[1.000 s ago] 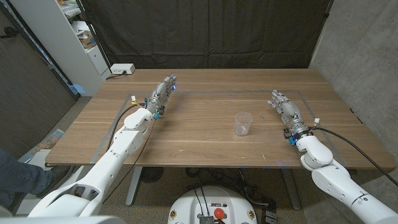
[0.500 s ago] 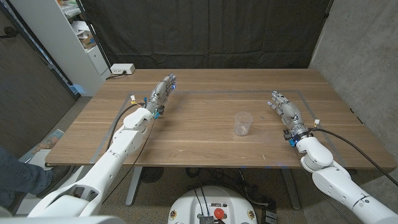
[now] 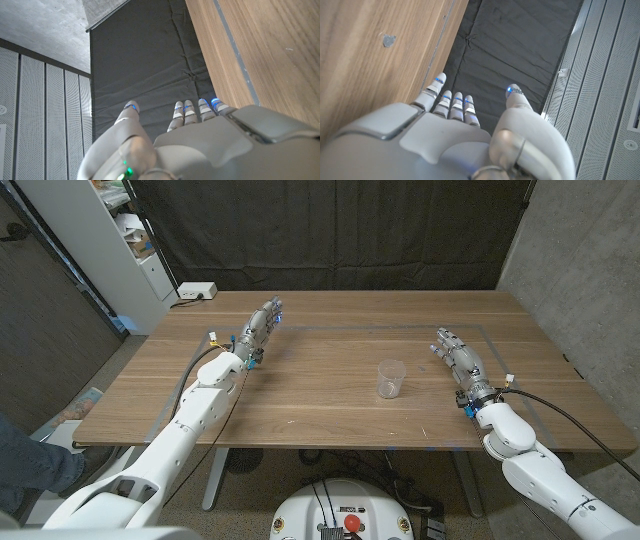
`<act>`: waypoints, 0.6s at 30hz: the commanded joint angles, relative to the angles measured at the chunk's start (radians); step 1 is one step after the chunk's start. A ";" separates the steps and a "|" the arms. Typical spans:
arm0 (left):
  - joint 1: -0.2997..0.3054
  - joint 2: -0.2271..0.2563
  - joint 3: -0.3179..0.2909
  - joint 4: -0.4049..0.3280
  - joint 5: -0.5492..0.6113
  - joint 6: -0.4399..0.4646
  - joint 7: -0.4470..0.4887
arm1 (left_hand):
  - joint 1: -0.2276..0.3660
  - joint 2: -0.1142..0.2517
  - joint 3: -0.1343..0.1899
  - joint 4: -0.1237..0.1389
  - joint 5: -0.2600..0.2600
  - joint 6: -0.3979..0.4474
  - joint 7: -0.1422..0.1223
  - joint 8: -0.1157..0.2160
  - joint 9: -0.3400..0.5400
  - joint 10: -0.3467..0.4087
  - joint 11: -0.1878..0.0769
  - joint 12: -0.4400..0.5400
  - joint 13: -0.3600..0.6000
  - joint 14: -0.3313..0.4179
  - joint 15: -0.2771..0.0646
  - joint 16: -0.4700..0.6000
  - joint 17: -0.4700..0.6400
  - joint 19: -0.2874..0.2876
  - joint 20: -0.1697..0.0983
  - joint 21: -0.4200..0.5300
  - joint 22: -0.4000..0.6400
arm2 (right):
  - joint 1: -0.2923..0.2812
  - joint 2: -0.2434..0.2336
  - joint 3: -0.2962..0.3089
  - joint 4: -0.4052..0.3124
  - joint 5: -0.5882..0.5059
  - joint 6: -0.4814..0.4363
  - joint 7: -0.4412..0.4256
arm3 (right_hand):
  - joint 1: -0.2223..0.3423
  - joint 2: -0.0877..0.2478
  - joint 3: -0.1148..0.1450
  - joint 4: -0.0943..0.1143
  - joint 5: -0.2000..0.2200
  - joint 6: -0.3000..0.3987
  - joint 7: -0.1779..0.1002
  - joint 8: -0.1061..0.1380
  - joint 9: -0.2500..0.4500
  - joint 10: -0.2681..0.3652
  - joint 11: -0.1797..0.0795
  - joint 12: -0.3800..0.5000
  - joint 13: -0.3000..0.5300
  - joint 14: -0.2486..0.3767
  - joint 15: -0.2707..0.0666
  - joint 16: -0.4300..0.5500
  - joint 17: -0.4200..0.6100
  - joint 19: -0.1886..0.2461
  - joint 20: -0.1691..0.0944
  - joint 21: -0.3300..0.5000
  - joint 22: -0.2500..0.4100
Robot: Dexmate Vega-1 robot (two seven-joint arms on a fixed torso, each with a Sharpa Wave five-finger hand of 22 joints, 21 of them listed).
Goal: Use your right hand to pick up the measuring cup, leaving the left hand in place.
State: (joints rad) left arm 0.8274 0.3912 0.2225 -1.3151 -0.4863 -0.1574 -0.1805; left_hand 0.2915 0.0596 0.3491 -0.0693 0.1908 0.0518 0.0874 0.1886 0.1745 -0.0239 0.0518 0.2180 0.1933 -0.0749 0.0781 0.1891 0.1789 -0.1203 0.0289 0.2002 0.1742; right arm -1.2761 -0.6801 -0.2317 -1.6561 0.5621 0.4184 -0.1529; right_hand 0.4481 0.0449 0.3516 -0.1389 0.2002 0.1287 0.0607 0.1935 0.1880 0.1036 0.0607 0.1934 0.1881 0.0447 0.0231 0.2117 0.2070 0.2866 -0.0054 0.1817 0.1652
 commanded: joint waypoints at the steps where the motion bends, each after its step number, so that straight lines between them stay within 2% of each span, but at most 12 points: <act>1: -0.013 -0.004 0.003 0.016 0.004 -0.001 -0.004 | 0.004 0.010 0.001 -0.005 -0.002 0.010 0.004 0.001 0.004 0.003 0.001 -0.001 0.001 0.006 -0.001 0.000 0.002 -0.006 0.004 -0.001 0.006 | -0.038 -0.017 0.012 -0.034 -0.002 -0.011 -0.015 | 0.007 -0.005 -0.003 0.001 0.004 0.007 -0.001 0.006 0.004 0.005 0.006 0.004 0.005 -0.003 -0.002 0.000 0.003 -0.003 -0.001 0.007 0.005; 18: -0.011 -0.003 0.009 0.004 0.014 0.003 0.004 | 0.005 0.011 0.001 -0.008 -0.003 0.011 0.003 0.000 0.004 0.002 -0.001 -0.003 0.001 0.003 0.000 -0.001 0.002 -0.007 0.004 -0.001 0.006 | -0.079 -0.028 0.026 -0.057 -0.010 0.003 -0.018 | 0.009 -0.004 -0.006 0.001 0.004 0.022 -0.003 0.011 0.004 0.005 0.007 0.004 0.005 -0.002 -0.001 0.001 0.003 -0.003 0.000 0.008 0.005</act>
State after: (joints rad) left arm 0.8147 0.3886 0.2285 -1.3053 -0.4760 -0.1548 -0.1827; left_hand 0.2955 0.0636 0.3490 -0.0691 0.1909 0.0518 0.0875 0.1886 0.1745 -0.0239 0.0518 0.2181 0.1932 -0.0749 0.0781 0.1891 0.1789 -0.1202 0.0289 0.2002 0.1743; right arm -1.3314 -0.7002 -0.2147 -1.6980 0.5584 0.4146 -0.1665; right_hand 0.4481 0.0449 0.3517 -0.1389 0.2004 0.1414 0.0590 0.2013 0.1879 0.1036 0.0608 0.1934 0.1880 0.0447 0.0231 0.2117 0.2069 0.2866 -0.0054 0.1817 0.1652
